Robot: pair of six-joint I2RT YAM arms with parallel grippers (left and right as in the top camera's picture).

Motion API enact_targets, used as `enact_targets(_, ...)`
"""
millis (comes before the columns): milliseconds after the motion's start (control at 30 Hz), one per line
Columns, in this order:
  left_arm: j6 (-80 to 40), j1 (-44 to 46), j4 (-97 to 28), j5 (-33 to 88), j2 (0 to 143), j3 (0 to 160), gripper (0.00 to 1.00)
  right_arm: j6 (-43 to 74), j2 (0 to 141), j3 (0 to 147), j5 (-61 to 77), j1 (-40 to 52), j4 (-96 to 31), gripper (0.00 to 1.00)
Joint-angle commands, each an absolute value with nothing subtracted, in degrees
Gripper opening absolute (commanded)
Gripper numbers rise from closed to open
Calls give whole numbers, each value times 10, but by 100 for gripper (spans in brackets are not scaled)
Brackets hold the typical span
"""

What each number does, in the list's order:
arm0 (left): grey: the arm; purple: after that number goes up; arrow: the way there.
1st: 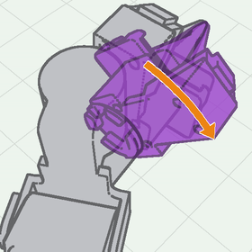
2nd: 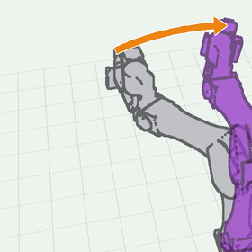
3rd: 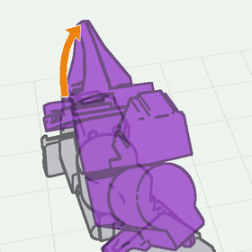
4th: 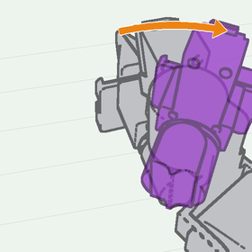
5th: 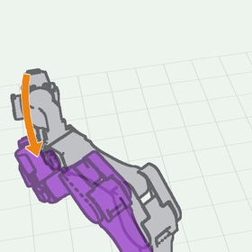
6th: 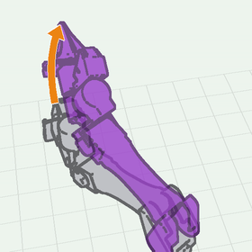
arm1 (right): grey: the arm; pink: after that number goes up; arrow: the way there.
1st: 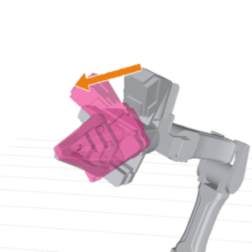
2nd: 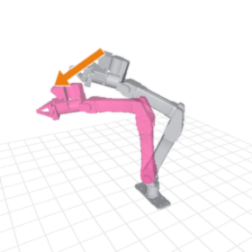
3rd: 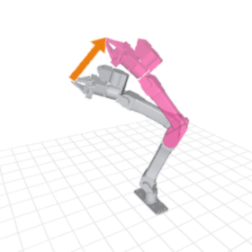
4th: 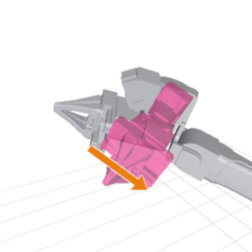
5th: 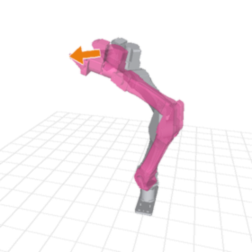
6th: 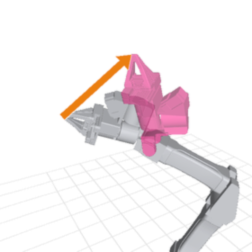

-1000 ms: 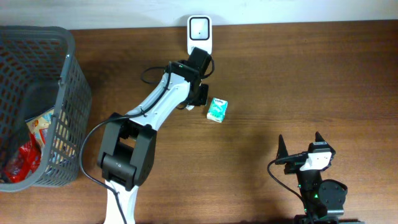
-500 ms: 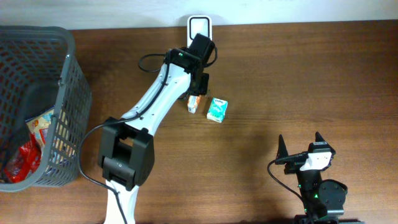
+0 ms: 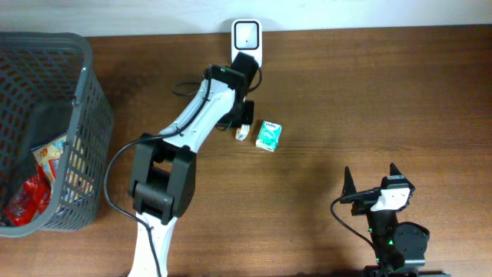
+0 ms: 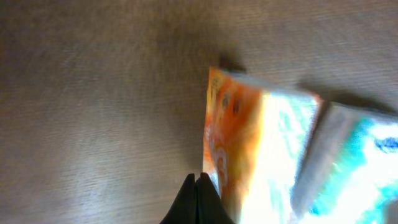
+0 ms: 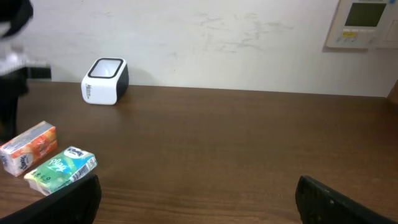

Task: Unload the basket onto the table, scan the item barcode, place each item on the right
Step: 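Place the orange tissue pack beside the green pack with the left gripper, then reach into the basket and grasp the cream snack bag with the left gripper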

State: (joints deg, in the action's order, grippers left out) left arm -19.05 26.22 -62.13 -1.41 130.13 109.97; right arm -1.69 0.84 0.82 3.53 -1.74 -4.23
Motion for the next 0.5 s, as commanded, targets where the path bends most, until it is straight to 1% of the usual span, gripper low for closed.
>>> enact_targets(0,-181,261,-657,34,1300,1183,0,-15,5,3,32,-19,-43,98)
enact_targets(67,-181,262,-657,69,1300,1194,0,-15,5,3,32,-19,-43,98)
enact_targets(133,-149,261,-666,69,1299,1204,0,-15,5,3,32,-19,-43,98)
enact_targets(233,-142,241,-771,63,1298,1337,0,-15,5,3,32,-19,-43,98)
enact_targets(267,-142,225,-835,62,1298,1426,1,-15,5,3,32,-19,-43,98)
enact_targets(300,-142,211,-886,62,1298,1504,17,-15,5,3,32,-19,-43,98)
enact_targets(333,-138,203,-915,62,1298,1548,30,-15,5,3,32,-19,-43,98)
enact_targets(367,-125,178,-965,58,1298,1633,37,-15,5,3,32,-19,-43,98)
enact_targets(433,-120,131,-967,63,1277,1702,49,-15,5,3,32,-19,-43,98)
enact_targets(467,-123,90,-967,63,1253,1721,91,-15,5,3,32,-19,-43,98)
